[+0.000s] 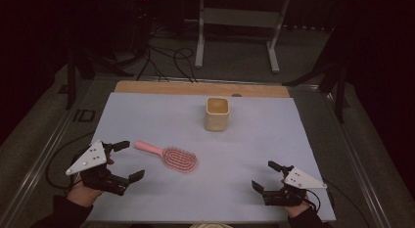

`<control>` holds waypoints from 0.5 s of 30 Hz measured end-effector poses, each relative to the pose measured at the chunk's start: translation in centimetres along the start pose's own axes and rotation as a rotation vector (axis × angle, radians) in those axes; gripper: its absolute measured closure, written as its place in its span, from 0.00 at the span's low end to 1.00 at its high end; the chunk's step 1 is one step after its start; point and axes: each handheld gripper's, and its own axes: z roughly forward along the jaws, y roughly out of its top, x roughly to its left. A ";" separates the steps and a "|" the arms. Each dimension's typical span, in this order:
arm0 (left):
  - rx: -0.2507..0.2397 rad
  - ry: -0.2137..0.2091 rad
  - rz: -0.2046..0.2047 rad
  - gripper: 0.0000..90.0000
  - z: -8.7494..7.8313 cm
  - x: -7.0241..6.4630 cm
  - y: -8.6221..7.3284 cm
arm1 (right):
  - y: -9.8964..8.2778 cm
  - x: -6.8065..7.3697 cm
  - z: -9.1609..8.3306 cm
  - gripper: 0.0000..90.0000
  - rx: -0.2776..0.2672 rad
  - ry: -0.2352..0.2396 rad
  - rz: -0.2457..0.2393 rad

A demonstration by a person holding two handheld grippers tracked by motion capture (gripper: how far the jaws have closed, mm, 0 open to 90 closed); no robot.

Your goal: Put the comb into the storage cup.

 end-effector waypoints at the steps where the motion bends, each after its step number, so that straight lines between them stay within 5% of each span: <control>1: 0.007 -0.003 0.002 0.00 0.0 0.1 0.2 | 0.0 0.0 0.0 0.10 0.000 -0.001 0.000; 15: 0.024 0.018 0.009 0.00 0.8 1.7 1.9 | 0.0 0.0 0.0 0.10 -0.002 0.003 0.006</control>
